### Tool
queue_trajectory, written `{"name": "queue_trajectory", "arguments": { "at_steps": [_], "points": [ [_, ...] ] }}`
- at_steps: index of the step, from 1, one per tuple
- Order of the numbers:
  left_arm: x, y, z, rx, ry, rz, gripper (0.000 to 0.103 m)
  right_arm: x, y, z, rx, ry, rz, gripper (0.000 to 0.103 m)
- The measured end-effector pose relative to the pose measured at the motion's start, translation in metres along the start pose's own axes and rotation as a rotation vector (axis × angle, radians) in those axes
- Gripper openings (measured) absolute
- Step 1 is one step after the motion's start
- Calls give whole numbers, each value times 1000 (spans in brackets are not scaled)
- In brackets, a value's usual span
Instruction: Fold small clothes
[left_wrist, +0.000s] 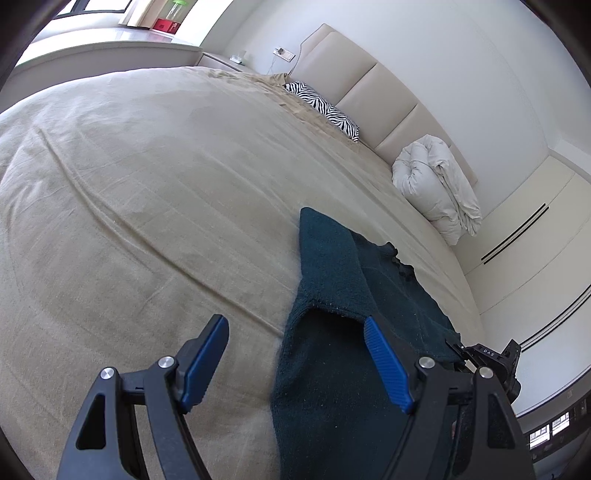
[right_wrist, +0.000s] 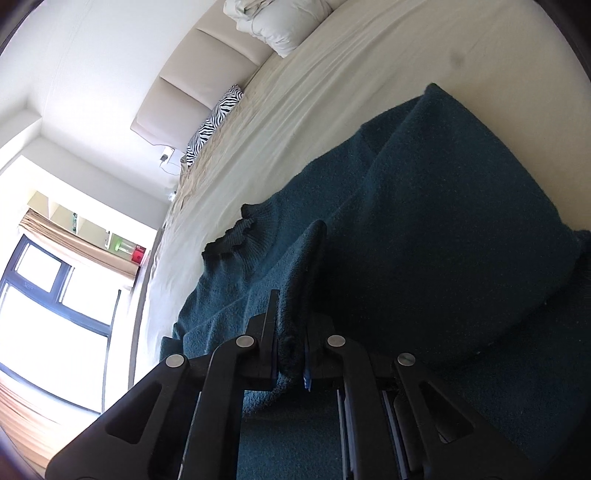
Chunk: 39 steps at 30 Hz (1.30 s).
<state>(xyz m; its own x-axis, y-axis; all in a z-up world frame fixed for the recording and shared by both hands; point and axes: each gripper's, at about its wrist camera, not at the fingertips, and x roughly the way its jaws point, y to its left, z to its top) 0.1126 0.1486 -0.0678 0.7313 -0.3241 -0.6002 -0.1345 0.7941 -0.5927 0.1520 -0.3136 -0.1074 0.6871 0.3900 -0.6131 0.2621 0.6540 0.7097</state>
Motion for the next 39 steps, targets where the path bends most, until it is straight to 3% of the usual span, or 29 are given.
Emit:
{"name": "queue_trajectory", "arguments": {
  "at_steps": [8,13,16,20,21,22,27,30,33,39],
  "points": [
    [27,-17,52,29,19,-95,65,10,-26,-4,52,16,56,6],
    [80,-28,92,43,127,-187,57,10,-39,-7,86,0,129,5],
    [123,-29,101,34,251,-246,52,12,-40,-7,89,-11,144,5],
    [170,-18,99,34,357,-189,45,12,-39,-10,59,-33,137,5],
    [177,-14,97,30,368,-176,37,12,-38,-10,54,-38,133,5],
    [181,-10,95,32,366,-165,23,11,-37,-11,48,-44,127,5],
    [182,-3,92,60,359,-157,12,5,-29,-15,10,-86,85,5],
    [177,-1,96,33,356,-161,12,3,-29,-16,15,-96,87,5],
    [176,-6,100,35,341,-177,25,4,-31,-15,28,-90,99,5],
    [172,-8,92,53,358,-178,23,4,-35,-15,35,-82,105,5]
  ]
}}
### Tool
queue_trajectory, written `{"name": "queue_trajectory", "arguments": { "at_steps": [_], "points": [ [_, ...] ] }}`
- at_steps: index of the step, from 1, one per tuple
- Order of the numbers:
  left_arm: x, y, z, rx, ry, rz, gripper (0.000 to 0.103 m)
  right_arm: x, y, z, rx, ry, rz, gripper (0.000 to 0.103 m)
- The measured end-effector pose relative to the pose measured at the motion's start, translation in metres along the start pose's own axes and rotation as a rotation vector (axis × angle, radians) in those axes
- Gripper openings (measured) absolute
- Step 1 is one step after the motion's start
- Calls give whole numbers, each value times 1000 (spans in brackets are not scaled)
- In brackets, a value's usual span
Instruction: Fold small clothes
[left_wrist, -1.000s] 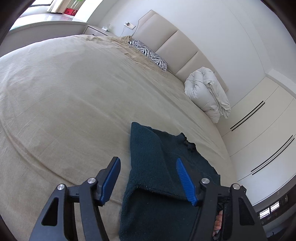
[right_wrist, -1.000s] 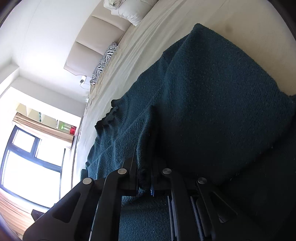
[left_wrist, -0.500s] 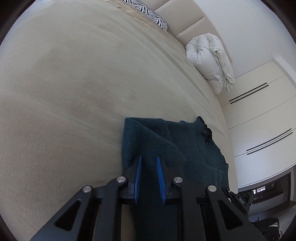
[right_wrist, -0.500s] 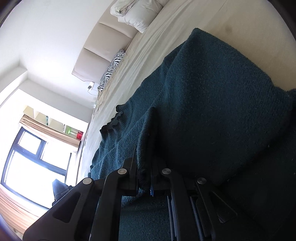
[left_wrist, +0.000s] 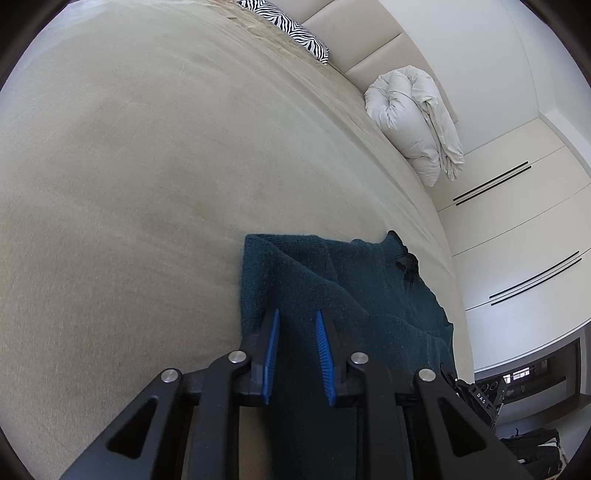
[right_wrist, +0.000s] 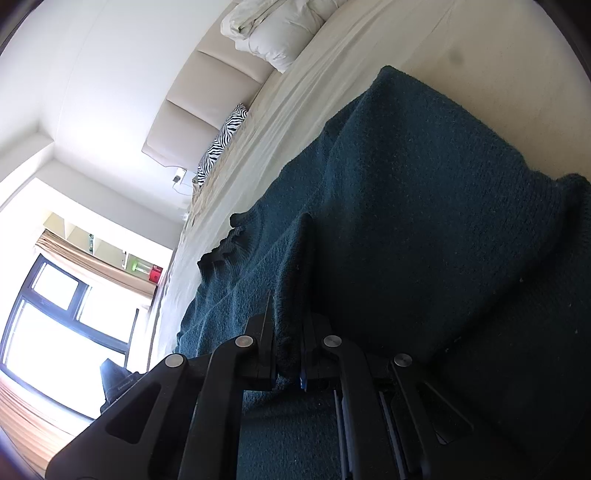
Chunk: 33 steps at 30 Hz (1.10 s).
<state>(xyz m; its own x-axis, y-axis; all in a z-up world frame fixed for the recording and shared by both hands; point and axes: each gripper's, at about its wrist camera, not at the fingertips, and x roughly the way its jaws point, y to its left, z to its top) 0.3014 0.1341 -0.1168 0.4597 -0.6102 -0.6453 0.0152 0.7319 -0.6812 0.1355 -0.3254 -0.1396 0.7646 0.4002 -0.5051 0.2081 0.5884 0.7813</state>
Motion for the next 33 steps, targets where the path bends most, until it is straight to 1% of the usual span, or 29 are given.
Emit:
{"name": "queue_trajectory", "arguments": {
  "at_steps": [3,4,6,9,13,15,17,21,23,24,26,27,28,30,32,33],
  "points": [
    [-12,-10,-22,53,6,12,25,2,-2,0,3,3,0,5],
    [-18,-14,-31,73,2,10,29,2,-2,0,3,3,0,5],
    [-29,-20,-49,96,-16,15,33,3,-1,0,-2,1,-4,5],
    [-41,-26,-71,116,-29,56,33,4,1,-1,-3,1,-12,5],
    [-40,-40,-92,200,-3,112,33,-1,5,0,7,-1,-20,6],
    [-36,-40,-97,224,-2,127,33,-7,5,-1,16,-17,-19,6],
    [-32,-35,-97,215,-3,115,32,-10,0,-2,37,-27,-40,7],
    [-32,-31,-97,207,-4,106,31,-4,0,1,40,12,-70,8],
    [-36,-31,-98,197,-6,104,31,-9,4,5,40,33,-91,11],
    [-38,-29,-98,185,-5,99,31,-16,6,7,42,13,-97,18],
    [-41,-25,-101,163,-5,85,31,-32,7,9,50,-46,-104,44],
    [-41,-23,-102,158,-2,82,31,-37,4,10,58,-68,-94,57],
    [-43,-22,-104,153,0,83,31,-40,2,11,56,-66,-86,57],
    [-47,-28,-107,148,-1,102,31,-37,2,12,12,-6,-118,56],
    [-60,-32,-111,133,-17,105,36,-43,11,11,-41,12,-175,56],
    [-70,-34,-115,129,-37,96,45,-51,16,9,-54,6,-184,57]
  ]
}}
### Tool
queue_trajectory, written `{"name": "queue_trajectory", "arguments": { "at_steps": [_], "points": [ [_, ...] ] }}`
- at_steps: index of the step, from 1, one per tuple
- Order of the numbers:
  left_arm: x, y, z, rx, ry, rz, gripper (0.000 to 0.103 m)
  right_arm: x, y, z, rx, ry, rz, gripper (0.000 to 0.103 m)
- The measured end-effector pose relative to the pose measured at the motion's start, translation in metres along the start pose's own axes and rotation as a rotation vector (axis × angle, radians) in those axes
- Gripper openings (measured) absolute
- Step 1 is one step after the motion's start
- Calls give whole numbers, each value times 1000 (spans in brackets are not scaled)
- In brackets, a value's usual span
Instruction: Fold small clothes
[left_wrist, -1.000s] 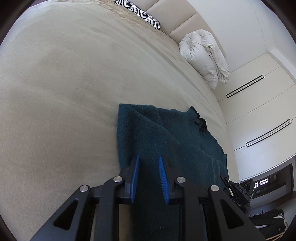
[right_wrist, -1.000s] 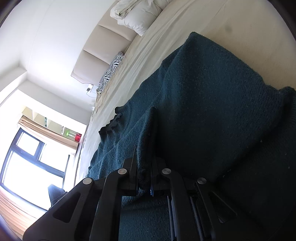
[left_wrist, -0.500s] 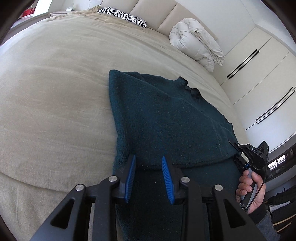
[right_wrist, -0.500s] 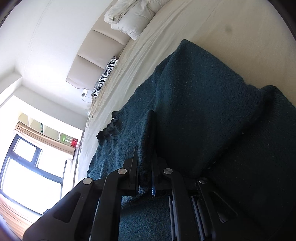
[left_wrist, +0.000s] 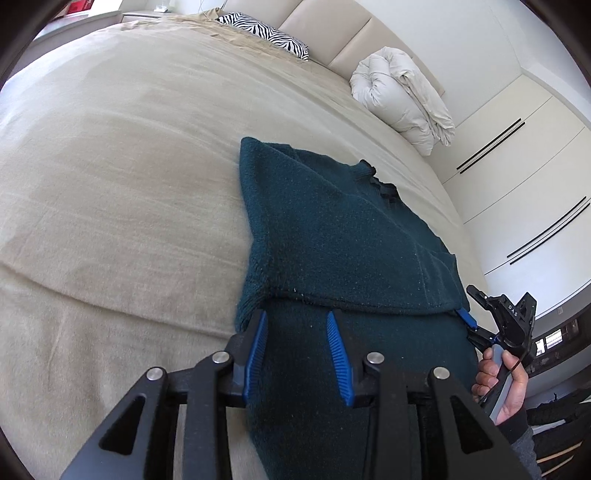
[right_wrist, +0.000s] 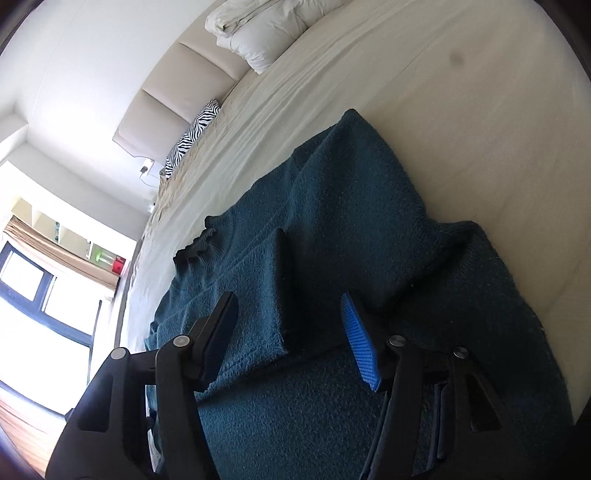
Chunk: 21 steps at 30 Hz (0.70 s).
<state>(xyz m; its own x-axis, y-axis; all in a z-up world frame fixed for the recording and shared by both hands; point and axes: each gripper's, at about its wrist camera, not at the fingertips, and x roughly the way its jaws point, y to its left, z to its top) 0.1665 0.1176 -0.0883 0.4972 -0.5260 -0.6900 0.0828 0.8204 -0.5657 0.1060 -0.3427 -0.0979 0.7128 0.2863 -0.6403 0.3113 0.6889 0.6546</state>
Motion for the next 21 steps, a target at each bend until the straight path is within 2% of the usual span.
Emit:
{"name": "queue_trajectory", "arguments": {
  "at_steps": [1,3,4,7,11,17,21],
  "points": [
    [-11,-1,-5,3,-22,3,56,-10,2,-2,-8,-17,10,57],
    [-34,-2,-19,11,-62,39,68,-33,8,-7,-40,-45,36,57],
    [-45,-2,-27,9,-76,39,69,-45,10,-10,-54,-53,39,57],
    [-69,2,-56,-16,-70,17,69,-79,16,-28,-106,-49,62,57],
    [-89,2,-100,-15,-15,20,69,-123,18,-59,-193,-21,34,57],
    [-101,-4,-164,-6,93,34,69,-192,-15,-97,-268,8,-96,57],
    [-110,-5,-193,-11,109,32,69,-226,-49,-113,-248,41,-190,57]
  ]
}}
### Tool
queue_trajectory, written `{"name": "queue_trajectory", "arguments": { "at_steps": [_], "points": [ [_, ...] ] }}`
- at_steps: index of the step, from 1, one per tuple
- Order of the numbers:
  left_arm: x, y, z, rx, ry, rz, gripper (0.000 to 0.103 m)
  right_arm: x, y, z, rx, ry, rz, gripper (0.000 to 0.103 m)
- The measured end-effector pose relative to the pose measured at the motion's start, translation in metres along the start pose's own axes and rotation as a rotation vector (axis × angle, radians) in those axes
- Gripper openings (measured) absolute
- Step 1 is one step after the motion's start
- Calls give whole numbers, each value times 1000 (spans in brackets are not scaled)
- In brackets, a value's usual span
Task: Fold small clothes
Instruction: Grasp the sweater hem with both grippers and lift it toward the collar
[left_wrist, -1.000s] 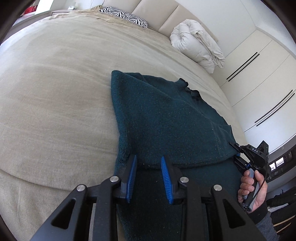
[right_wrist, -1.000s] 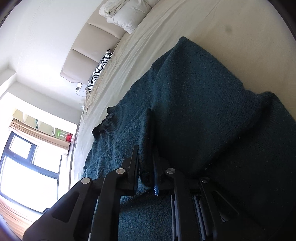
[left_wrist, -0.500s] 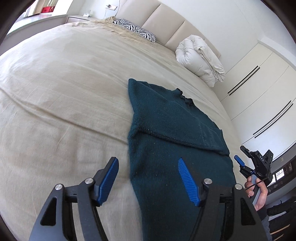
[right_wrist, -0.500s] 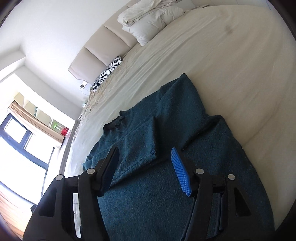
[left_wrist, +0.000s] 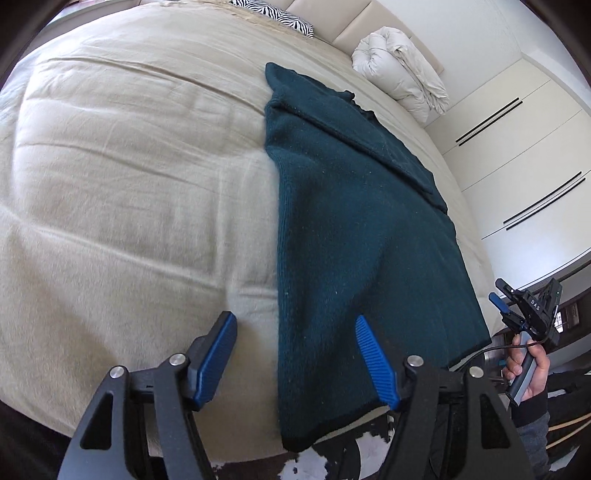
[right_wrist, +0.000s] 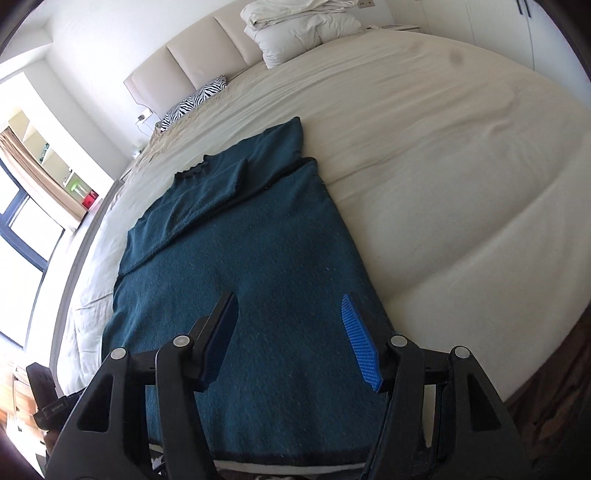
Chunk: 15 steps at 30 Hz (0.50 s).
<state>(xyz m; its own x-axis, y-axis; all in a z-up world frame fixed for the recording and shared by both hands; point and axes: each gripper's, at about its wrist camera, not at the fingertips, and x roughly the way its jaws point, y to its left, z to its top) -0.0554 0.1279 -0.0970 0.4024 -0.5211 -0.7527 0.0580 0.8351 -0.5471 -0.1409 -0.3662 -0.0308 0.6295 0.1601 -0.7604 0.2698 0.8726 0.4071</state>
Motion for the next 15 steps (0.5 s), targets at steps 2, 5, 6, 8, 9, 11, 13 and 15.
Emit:
{"name": "queue_trajectory", "arguments": {
  "at_steps": [2,5,6,8,9,11,13,15],
  "points": [
    [-1,-2,-6,-6,16,-10,69,-13,-20,-11,28,9,-24,57],
    [-1,-8,-12,2,40,-29,69,-20,-48,-21,91,35,-50,57],
    [0,-11,-14,12,47,-27,69,-21,-57,-24,110,46,-56,57],
    [4,-17,-16,30,64,-14,69,-20,-70,-31,140,76,-54,57],
    [5,-19,-18,37,73,-9,69,-19,-73,-33,146,98,-43,57],
    [7,-25,-21,56,87,-4,69,-13,-72,-36,127,131,-36,57],
    [9,-29,-22,70,99,5,68,-10,-68,-38,97,147,-49,55],
    [11,-30,-23,72,107,18,66,-10,-69,-40,104,160,-58,49]
  ]
}}
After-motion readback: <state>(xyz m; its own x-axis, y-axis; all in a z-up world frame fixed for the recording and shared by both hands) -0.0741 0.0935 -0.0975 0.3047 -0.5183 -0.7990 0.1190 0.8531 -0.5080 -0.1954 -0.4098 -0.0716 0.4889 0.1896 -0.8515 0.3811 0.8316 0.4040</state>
